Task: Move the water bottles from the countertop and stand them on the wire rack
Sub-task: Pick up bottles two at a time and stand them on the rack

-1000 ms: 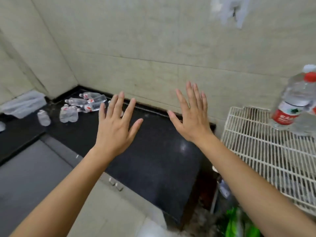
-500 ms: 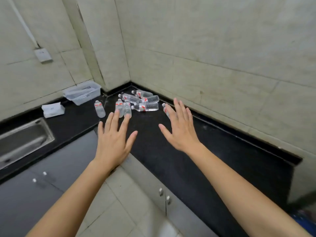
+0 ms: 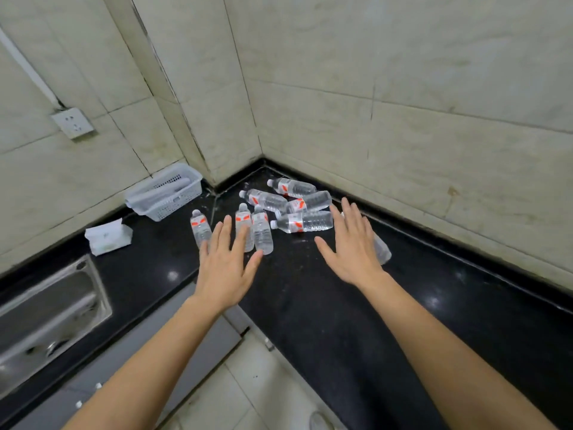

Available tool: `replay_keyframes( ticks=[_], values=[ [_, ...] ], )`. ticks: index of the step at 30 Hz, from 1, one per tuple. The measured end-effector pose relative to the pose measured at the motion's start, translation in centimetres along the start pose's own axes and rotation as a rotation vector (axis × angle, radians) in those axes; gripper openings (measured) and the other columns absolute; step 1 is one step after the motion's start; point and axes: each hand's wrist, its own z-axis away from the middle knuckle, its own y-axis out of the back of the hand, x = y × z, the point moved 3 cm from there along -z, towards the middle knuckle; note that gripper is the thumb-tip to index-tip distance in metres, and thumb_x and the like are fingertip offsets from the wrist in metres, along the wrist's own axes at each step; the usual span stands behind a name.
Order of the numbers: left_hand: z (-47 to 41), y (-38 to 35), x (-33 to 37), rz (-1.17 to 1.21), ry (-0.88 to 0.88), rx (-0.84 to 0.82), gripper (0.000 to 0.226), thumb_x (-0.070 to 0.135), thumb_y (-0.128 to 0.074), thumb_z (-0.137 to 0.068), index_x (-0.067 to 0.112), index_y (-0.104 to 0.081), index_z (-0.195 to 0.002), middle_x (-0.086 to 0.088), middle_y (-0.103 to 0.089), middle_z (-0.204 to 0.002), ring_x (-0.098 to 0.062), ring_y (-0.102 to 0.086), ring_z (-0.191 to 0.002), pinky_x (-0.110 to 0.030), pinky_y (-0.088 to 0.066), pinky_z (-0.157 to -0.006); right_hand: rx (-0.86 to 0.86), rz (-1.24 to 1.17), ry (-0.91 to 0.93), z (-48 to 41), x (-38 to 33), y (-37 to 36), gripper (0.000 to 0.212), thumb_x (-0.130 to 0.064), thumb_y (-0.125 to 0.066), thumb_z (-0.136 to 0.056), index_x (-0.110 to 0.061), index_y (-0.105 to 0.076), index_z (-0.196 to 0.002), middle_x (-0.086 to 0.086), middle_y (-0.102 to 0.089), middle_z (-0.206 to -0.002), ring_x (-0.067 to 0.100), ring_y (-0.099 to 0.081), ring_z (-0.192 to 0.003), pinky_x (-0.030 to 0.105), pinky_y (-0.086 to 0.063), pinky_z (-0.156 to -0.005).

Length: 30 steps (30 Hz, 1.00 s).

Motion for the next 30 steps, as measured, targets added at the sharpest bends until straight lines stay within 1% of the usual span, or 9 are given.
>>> replay_keyframes(
  ticks=[3, 6, 11, 14, 17, 20, 23, 27, 30],
  values=[
    [-4.6, -1.4, -1.6, -0.005, -0.01, -0.044, 0.075, 0.063, -0.024, -0.099, 0.018, -0.029, -0.158, -0.017, -0.02, -0.168, -0.037, -0.024, -0.153, -0.057, -0.026, -0.12, -0.075, 0.023, 0.014, -4.9, -0.2, -2.8, 0.076, -0.048, -0.049, -0.102, -0.014, -0.016, -0.162, 0.014, -0.008, -0.171, 0.033, -0.003, -0.159, 0.054, -0.008, -0.127],
    [-7.5, -3.8, -3.8, 0.046, 0.038, -0.132, 0.07, 0.058, -0.036, -0.102, 0.02, -0.025, -0.16, -0.015, -0.017, -0.169, -0.034, -0.017, -0.156, -0.053, -0.021, -0.123, -0.174, 0.033, 0.006, -8.0, -0.9, -5.9, 0.076, -0.046, -0.051, -0.101, -0.014, -0.017, -0.162, 0.014, -0.011, -0.171, 0.034, -0.006, -0.158, 0.055, -0.009, -0.127],
    [-12.5, -8.2, -8.1, 0.081, 0.061, -0.281, 0.069, 0.058, -0.037, -0.102, 0.021, -0.026, -0.16, -0.016, -0.02, -0.168, -0.033, -0.016, -0.156, -0.051, -0.02, -0.124, -0.368, 0.037, -0.047, -11.1, -1.9, -12.1, 0.078, -0.047, -0.048, -0.102, -0.016, -0.009, -0.162, 0.011, -0.001, -0.172, 0.03, 0.004, -0.159, 0.051, -0.005, -0.127],
    [-16.3, -11.5, -11.1, 0.13, 0.096, -0.379, 0.07, 0.056, -0.04, -0.102, 0.017, -0.028, -0.159, -0.017, -0.023, -0.167, -0.033, -0.017, -0.156, -0.049, -0.02, -0.124, -0.443, 0.001, -0.122, -12.6, -2.2, -14.9, 0.08, -0.046, -0.05, -0.103, -0.015, -0.007, -0.163, 0.011, 0.0, -0.172, 0.03, 0.004, -0.159, 0.05, -0.006, -0.128],
    [-20.2, -14.8, -13.7, 0.259, 0.148, -0.443, 0.065, 0.051, -0.047, -0.102, 0.011, -0.038, -0.153, -0.018, -0.042, -0.157, -0.036, -0.029, -0.151, -0.049, -0.028, -0.121, -0.456, -0.042, -0.165, -14.7, -3.1, -16.9, 0.08, -0.046, -0.053, -0.102, -0.014, -0.01, -0.162, 0.013, -0.009, -0.17, 0.031, -0.005, -0.158, 0.049, -0.015, -0.127],
    [-24.4, -19.0, -16.5, 0.398, 0.231, -0.525, 0.057, 0.048, -0.057, -0.095, 0.009, -0.055, -0.136, -0.02, -0.06, -0.137, -0.041, -0.053, -0.13, -0.048, -0.044, -0.106, -0.479, -0.103, -0.261, -17.4, -4.0, -19.4, 0.081, -0.044, -0.055, -0.101, -0.013, -0.012, -0.162, 0.015, -0.016, -0.169, 0.032, -0.015, -0.156, 0.049, -0.026, -0.123],
    [-28.0, -23.1, -18.4, 0.488, 0.296, -0.611, 0.068, 0.055, -0.059, -0.085, 0.009, -0.053, -0.134, -0.02, -0.059, -0.133, -0.043, -0.057, -0.124, -0.046, -0.048, -0.1, -0.497, -0.149, -0.398, -19.3, -4.4, -22.0, 0.08, -0.043, -0.056, -0.101, -0.012, -0.014, -0.162, 0.014, -0.021, -0.167, 0.033, -0.025, -0.152, 0.05, -0.034, -0.118],
    [-30.6, -26.7, -19.9, 0.653, 0.412, -0.61, 0.063, 0.041, -0.067, -0.092, 0.004, -0.046, -0.139, -0.021, -0.057, -0.134, -0.041, -0.056, -0.125, -0.047, -0.048, -0.104, -0.567, -0.182, -0.515, -21.1, -5.9, -25.5, 0.078, -0.038, -0.058, -0.101, -0.012, -0.016, -0.161, 0.015, -0.026, -0.163, 0.036, -0.036, -0.146, 0.048, -0.04, -0.113],
    [-30.4, -28.1, -20.6, 0.685, 0.402, -0.625, 0.066, 0.038, -0.071, -0.091, 0.008, -0.042, -0.142, -0.02, -0.059, -0.131, -0.04, -0.059, -0.119, -0.049, -0.05, -0.099, -0.601, -0.232, -0.615, -21.7, -7.2, -28.1, 0.08, -0.044, -0.061, -0.098, -0.014, -0.019, -0.16, 0.014, -0.031, -0.16, 0.037, -0.04, -0.143, 0.048, -0.041, -0.112]
  ],
)
